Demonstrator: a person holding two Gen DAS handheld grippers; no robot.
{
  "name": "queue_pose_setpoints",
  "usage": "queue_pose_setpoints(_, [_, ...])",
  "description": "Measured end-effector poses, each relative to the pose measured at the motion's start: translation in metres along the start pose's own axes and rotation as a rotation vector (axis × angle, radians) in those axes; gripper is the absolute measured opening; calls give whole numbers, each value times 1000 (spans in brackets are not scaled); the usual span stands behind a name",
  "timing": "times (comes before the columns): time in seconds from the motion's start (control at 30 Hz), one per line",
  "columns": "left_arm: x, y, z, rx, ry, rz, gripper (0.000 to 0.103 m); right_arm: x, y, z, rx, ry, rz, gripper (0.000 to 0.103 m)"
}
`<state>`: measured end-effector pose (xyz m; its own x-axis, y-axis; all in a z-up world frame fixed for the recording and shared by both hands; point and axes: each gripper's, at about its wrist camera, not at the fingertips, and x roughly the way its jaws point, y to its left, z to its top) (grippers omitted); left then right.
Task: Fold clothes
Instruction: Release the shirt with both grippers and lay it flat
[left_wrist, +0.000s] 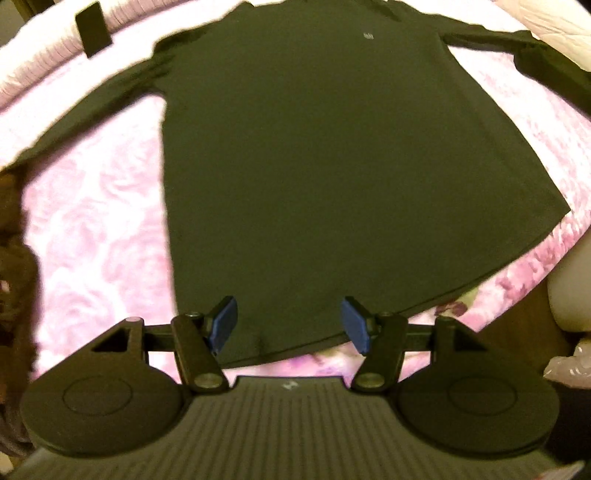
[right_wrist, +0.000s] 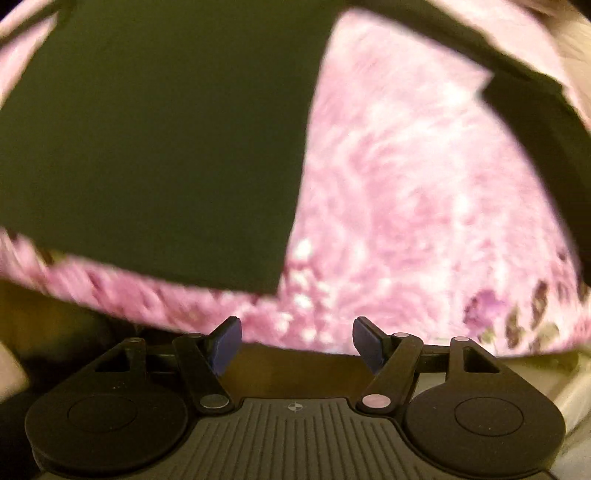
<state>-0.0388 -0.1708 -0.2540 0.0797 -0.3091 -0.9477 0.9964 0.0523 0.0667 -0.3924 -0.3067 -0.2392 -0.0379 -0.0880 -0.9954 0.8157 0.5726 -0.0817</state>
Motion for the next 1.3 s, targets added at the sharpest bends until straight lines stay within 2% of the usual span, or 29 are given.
queue_pose_setpoints(0.17, [-39,7,2,-17,-37,20,58,-58,29,17,6,-134,11,70])
queue_pose_setpoints(0.3, [-64,3,4,-47,-65,34,59,-84,51,39,15,-184,40,70])
queue_pose_setpoints(0.37, [-76,0,3,-59,-77,48,59,-94,57,37,15,-200,48,70])
queue_pose_setpoints(0.57, [-109,-12,-5,-110,-98,76,59,-112,65,35,7,-244,87,70])
queue_pose_setpoints(0.83, [-141,-35,-7,-125,-141,99,59,-139,69,19,-10,-294,138,70])
queue_pose_setpoints(1.07, [-159,-42,-7,-149,-168,119,59,-151,73,8,-33,-316,174,70])
queue_pose_setpoints(1.3, [-170,-37,-13,-175,-179,154,59,-153,74,11,-53,-342,197,70])
